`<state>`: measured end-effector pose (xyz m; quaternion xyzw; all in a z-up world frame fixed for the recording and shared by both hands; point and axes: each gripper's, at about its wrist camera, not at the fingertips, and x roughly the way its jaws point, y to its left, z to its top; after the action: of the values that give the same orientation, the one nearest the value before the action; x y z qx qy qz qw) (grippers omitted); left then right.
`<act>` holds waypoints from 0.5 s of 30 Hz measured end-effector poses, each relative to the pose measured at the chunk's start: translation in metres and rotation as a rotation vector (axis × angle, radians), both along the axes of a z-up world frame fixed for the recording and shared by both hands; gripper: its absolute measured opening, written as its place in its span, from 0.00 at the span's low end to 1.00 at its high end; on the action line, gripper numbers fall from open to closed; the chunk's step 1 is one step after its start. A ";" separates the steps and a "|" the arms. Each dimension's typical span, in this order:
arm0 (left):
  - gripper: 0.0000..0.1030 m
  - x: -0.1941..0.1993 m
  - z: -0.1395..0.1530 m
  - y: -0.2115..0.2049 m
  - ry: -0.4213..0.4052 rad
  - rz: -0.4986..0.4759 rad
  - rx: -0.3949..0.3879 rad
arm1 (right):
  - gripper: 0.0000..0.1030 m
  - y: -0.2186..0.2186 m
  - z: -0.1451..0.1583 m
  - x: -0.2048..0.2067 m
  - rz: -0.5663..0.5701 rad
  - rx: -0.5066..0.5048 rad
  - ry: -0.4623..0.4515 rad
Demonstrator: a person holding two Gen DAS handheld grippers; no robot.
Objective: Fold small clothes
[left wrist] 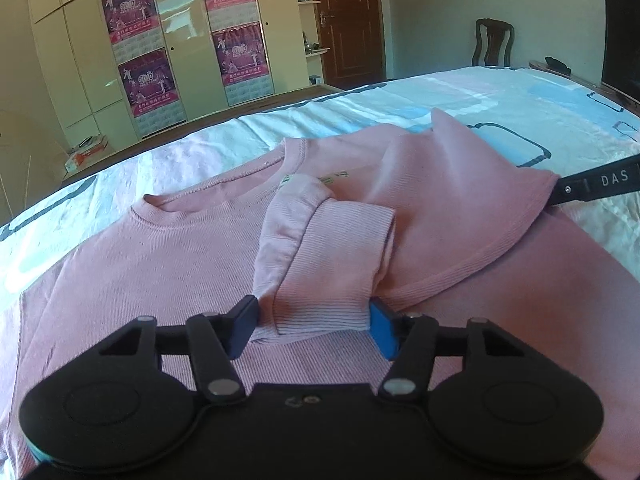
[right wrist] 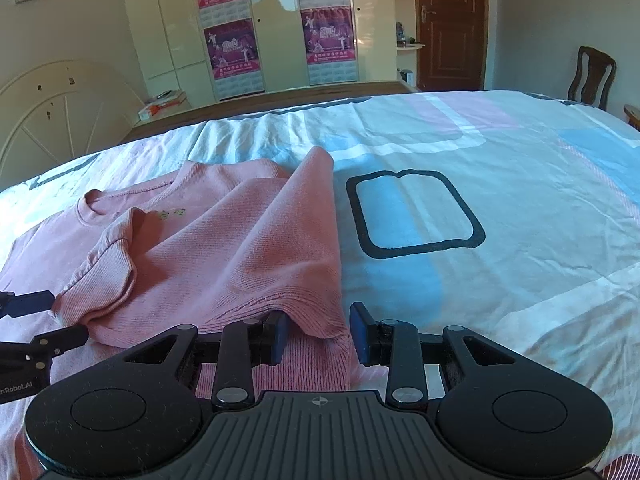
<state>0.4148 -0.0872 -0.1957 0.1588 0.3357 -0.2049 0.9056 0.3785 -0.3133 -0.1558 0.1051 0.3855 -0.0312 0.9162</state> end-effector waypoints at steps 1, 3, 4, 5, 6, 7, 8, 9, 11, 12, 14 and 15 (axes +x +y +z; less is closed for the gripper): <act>0.48 0.001 0.000 0.002 -0.006 0.007 -0.008 | 0.32 0.000 0.000 0.000 0.000 -0.001 -0.001; 0.25 0.006 0.004 0.015 0.006 0.050 -0.063 | 0.32 -0.001 0.000 0.000 -0.003 0.000 -0.004; 0.21 0.011 0.006 0.021 0.021 0.079 -0.099 | 0.32 -0.001 0.000 0.001 -0.005 0.004 -0.006; 0.14 0.015 0.009 0.032 0.034 0.122 -0.149 | 0.32 -0.002 0.001 0.001 -0.005 0.006 -0.008; 0.10 0.018 0.011 0.041 0.043 0.158 -0.186 | 0.32 -0.001 0.001 0.002 -0.004 0.005 -0.008; 0.10 0.022 0.013 0.053 0.058 0.204 -0.239 | 0.32 0.000 0.000 0.003 0.001 0.004 -0.007; 0.10 0.027 0.015 0.067 0.085 0.259 -0.304 | 0.32 0.001 0.000 0.004 0.006 0.004 -0.007; 0.09 0.030 0.015 0.078 0.110 0.298 -0.358 | 0.32 0.002 0.000 0.005 0.010 0.002 -0.007; 0.05 0.034 0.014 0.102 0.161 0.387 -0.465 | 0.32 0.004 0.000 0.006 0.023 0.003 -0.007; 0.05 0.035 0.012 0.113 0.183 0.422 -0.512 | 0.32 0.005 0.000 0.006 0.026 0.007 -0.011; 0.05 0.034 0.005 0.126 0.221 0.476 -0.566 | 0.32 0.006 0.000 0.006 0.026 0.010 -0.017; 0.05 0.034 0.001 0.130 0.247 0.498 -0.585 | 0.32 0.007 -0.001 0.007 0.020 0.001 -0.009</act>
<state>0.4491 0.0426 -0.1947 -0.2178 0.3975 -0.0838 0.8874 0.3852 -0.3067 -0.1570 0.1017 0.3823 -0.0211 0.9182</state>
